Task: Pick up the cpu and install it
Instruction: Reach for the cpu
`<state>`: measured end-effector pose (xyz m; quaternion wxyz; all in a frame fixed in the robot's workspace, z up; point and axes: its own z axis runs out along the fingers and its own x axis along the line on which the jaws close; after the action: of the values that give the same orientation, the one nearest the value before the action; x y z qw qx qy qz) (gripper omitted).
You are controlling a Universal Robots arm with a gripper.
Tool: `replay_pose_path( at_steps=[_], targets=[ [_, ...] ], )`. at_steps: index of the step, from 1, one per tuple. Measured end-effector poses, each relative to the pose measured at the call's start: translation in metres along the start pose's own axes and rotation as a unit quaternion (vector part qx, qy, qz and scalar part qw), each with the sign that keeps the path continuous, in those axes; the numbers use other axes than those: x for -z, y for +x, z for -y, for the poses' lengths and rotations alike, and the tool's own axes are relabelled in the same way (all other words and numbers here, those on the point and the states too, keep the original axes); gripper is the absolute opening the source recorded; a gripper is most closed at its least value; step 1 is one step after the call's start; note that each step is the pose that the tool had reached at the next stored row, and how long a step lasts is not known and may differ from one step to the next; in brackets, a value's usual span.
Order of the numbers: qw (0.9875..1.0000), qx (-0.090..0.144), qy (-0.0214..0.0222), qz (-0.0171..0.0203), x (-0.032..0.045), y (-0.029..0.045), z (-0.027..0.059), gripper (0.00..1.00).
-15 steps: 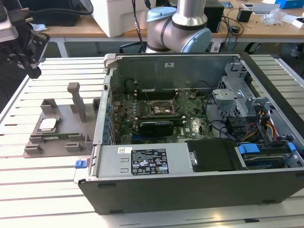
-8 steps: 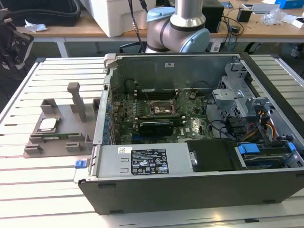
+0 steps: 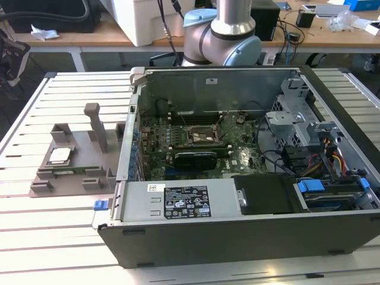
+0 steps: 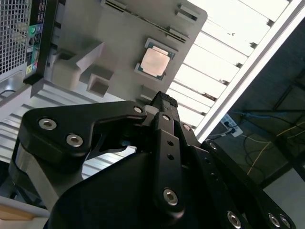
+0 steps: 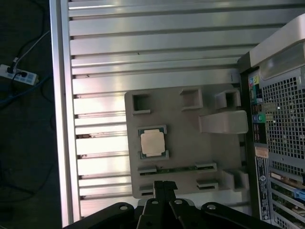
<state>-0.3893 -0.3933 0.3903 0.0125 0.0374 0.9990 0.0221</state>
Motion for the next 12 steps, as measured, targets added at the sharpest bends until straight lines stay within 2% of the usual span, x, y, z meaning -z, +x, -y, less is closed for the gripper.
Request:
replay_pose_path(
  at_steps=[2, 6, 12],
  targets=[
    [1.0, 0.0, 0.0, 0.0, -0.0007, 0.0044, -0.0007, 0.11],
    [1.0, 0.0, 0.0, 0.0, -0.0017, 0.0079, -0.0008, 0.11],
    [1.0, 0.0, 0.0, 0.0, -0.0023, 0.0088, -0.0008, 0.11]
  ],
)
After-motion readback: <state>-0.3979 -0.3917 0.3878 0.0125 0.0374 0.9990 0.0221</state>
